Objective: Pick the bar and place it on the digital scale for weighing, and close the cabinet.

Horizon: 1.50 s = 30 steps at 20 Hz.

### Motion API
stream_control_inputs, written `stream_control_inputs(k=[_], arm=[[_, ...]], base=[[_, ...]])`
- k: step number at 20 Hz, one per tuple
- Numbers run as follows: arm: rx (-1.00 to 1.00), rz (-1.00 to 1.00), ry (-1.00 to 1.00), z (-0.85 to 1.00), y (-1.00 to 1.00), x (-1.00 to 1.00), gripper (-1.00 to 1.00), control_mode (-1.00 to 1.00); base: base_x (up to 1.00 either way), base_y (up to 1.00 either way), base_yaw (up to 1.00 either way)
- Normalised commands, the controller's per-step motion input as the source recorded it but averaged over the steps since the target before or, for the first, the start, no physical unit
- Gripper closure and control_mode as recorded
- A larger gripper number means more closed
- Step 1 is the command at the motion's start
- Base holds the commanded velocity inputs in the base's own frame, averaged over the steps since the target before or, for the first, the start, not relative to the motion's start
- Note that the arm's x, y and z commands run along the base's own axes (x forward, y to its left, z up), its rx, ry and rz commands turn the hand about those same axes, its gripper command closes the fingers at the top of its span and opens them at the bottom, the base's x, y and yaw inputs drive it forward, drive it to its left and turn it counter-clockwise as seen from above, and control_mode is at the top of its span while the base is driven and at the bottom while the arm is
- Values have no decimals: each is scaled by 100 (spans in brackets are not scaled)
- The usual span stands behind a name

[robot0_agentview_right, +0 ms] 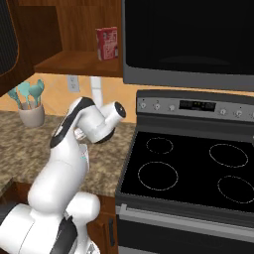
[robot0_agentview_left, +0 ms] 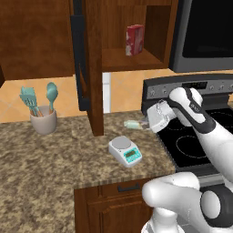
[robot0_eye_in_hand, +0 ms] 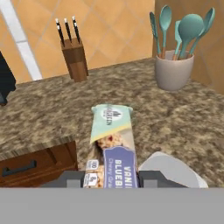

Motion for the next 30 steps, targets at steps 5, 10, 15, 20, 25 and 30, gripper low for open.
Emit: stream_control_inputs(k=[5,10,15,20,25,30], arm=[[0,7,-1,-27,1,41,100,-100],[0,0,-6,-37,27,25,100,-100],[0,0,-4,-60,48,14,100,-100],[0,0,0,-33,21,15,100,-100],[0,0,0,-29,3,11,100,-100],[0,0,0,-17,0,2,100,-100]], base=[[0,0,0],[0,0,0],[0,0,0],[0,0,0],[0,0,0],[0,0,0]])
